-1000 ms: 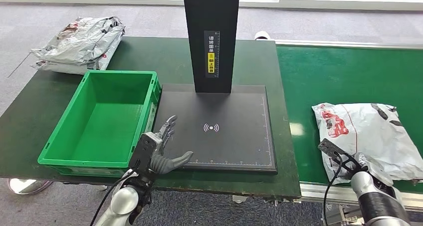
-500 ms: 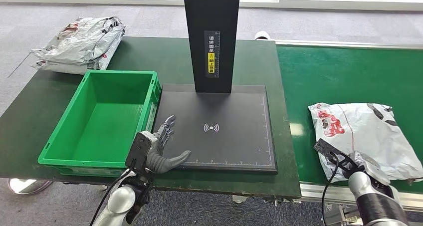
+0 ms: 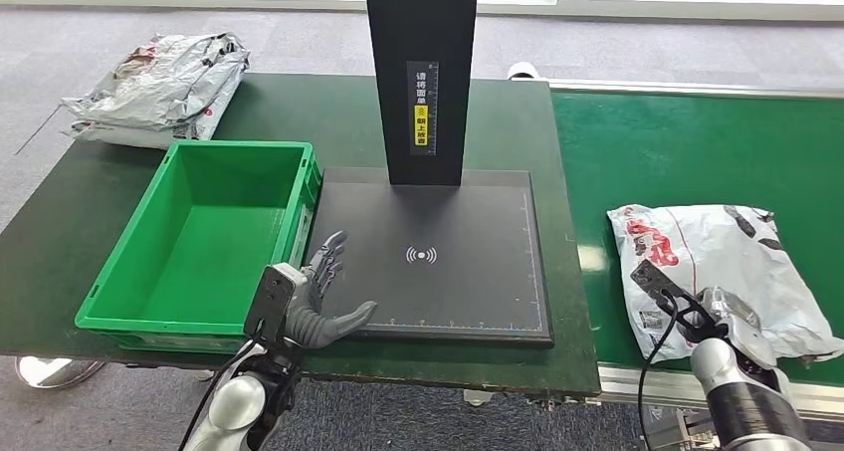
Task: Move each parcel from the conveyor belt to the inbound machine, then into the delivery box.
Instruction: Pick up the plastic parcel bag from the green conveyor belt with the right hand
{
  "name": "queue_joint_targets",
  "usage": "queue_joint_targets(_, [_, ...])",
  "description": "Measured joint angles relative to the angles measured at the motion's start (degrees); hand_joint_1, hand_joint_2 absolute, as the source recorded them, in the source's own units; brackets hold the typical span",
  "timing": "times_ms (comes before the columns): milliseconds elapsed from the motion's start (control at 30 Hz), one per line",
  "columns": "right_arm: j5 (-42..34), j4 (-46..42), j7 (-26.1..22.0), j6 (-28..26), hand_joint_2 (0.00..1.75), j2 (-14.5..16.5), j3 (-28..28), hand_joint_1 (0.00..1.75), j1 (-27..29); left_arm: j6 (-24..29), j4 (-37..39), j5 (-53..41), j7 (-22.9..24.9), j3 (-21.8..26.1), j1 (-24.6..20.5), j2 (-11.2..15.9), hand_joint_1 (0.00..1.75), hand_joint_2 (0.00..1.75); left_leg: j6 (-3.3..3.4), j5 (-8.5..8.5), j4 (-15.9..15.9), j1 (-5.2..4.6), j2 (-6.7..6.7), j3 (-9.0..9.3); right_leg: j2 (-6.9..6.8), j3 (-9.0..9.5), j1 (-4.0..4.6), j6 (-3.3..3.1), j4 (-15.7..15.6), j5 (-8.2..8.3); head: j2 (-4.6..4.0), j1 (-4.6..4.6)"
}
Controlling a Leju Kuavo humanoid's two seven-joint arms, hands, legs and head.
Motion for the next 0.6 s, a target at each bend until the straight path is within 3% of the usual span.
queue_joint_targets(100, [0.17, -2.09, 0.38, -3.52, 1.75, 0.50, -0.01, 0.00, -0.88, 0.34, -1.19, -0.05, 0.42, 0.05, 0.91, -0.01, 0.00, 1.75, 0.00, 0.00, 0.00, 0.00, -0.01, 0.02, 0.02, 0.00, 0.01, 0.00, 0.00, 0.00, 0.00, -0.01])
queue_joint_targets(367, [0.49, -4.90, 0.23, -4.74, 1.75, 1.23, -0.04, 0.00, -1.54, 0.47, -2.25, -0.13, 0.57, 0.06, 1.58, 0.00, 0.00, 1.75, 0.00, 0.01, 0.00, 0.01, -0.03, 0.02, 0.01, 0.01, 0.00, 0.00, 0.00, 0.00, 0.01, -0.01])
queue_joint_targets(600, [3.79, -6.66, -0.82, -9.94, 1.75, 1.39, -0.63, 0.00, -1.86, 0.84, -2.26, -0.09, 0.58, 0.06, 1.76, -0.02, 0.00, 1.75, 0.00, 0.01, 0.01, 0.01, -0.03, 0.02, 0.02, 0.00, 0.00, 0.00, 0.00, 0.00, 0.00, -0.01])
